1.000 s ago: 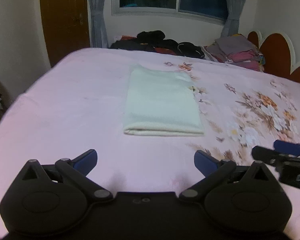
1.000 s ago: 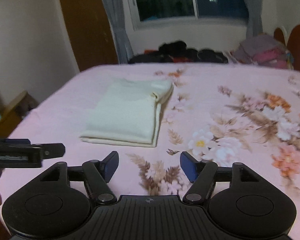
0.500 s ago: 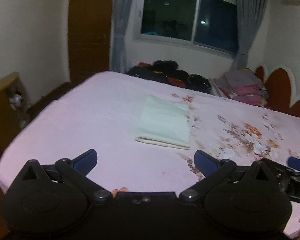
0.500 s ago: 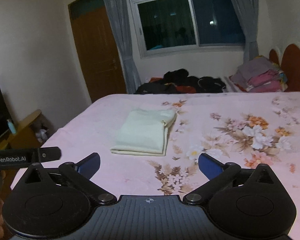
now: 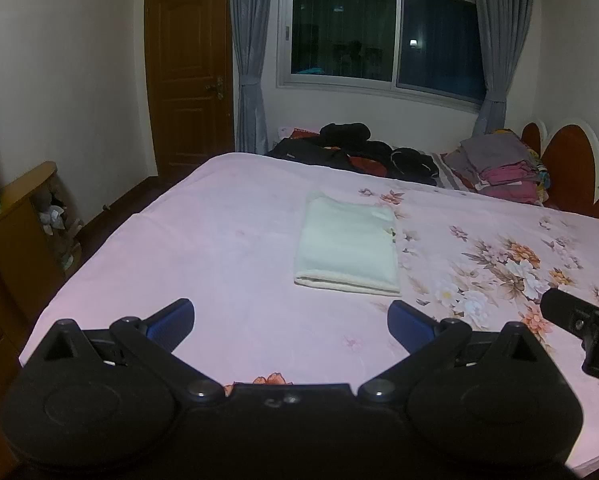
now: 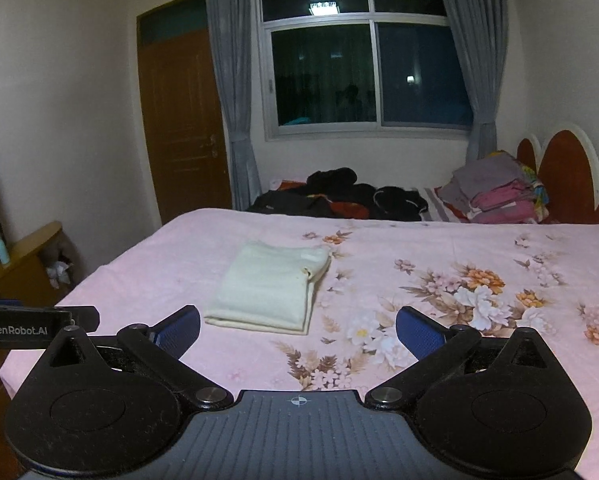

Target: Fold small clothes

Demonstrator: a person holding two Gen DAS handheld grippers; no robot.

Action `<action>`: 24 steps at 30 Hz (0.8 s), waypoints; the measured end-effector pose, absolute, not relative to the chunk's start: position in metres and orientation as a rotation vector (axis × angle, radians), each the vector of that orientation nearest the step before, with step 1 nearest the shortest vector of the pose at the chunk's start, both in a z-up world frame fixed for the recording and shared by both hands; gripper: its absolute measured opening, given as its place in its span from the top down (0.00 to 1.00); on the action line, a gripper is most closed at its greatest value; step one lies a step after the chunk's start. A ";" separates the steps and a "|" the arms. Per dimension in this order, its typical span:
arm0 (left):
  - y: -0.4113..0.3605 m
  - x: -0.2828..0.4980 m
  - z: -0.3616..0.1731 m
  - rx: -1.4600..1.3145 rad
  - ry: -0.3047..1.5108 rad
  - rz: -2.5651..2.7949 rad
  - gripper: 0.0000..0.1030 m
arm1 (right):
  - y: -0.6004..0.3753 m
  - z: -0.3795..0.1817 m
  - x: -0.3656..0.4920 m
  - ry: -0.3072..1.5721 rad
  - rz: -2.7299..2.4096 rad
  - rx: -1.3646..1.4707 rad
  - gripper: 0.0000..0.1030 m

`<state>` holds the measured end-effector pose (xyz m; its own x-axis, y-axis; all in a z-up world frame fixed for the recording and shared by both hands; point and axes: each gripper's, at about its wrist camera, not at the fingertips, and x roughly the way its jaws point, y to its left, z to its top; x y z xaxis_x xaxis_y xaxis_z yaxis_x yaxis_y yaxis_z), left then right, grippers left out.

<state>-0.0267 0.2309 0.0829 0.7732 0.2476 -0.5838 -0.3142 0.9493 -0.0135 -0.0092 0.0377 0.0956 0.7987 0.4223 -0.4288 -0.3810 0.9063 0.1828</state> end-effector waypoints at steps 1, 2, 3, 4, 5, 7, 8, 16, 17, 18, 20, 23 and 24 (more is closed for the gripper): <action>0.231 -0.025 0.083 -0.112 0.616 0.305 0.00 | 0.037 0.095 -0.009 0.482 0.434 0.093 0.00; 0.232 -0.025 0.083 -0.113 0.616 0.304 0.00 | 0.036 0.095 -0.008 0.485 0.437 0.097 0.00; 0.232 -0.025 0.083 -0.115 0.618 0.303 0.00 | 0.036 0.094 -0.008 0.488 0.439 0.099 0.00; 0.232 -0.025 0.083 -0.117 0.619 0.302 0.00 | 0.036 0.094 -0.008 0.487 0.440 0.100 0.00; 0.231 -0.024 0.083 -0.115 0.618 0.303 0.00 | 0.036 0.094 -0.008 0.486 0.439 0.099 0.00; 0.232 -0.024 0.083 -0.114 0.617 0.302 0.00 | 0.035 0.094 -0.007 0.485 0.439 0.101 0.00; 0.232 -0.024 0.083 -0.111 0.618 0.301 0.00 | 0.035 0.094 -0.007 0.484 0.440 0.103 0.00; 0.232 -0.019 0.083 -0.112 0.625 0.302 0.00 | 0.035 0.093 -0.006 0.487 0.439 0.105 0.00; 0.231 -0.018 0.083 -0.110 0.624 0.302 0.00 | 0.035 0.093 -0.006 0.486 0.440 0.106 0.00; 0.231 -0.018 0.083 -0.110 0.624 0.303 0.00 | 0.035 0.093 -0.006 0.484 0.439 0.107 0.00; 0.231 -0.018 0.082 -0.110 0.625 0.302 0.00 | 0.035 0.093 -0.006 0.484 0.437 0.105 0.00; 0.231 -0.017 0.082 -0.108 0.628 0.299 0.00 | 0.035 0.093 -0.005 0.488 0.436 0.108 0.00; 0.231 -0.017 0.082 -0.107 0.628 0.299 0.00 | 0.036 0.092 -0.004 0.490 0.436 0.108 0.00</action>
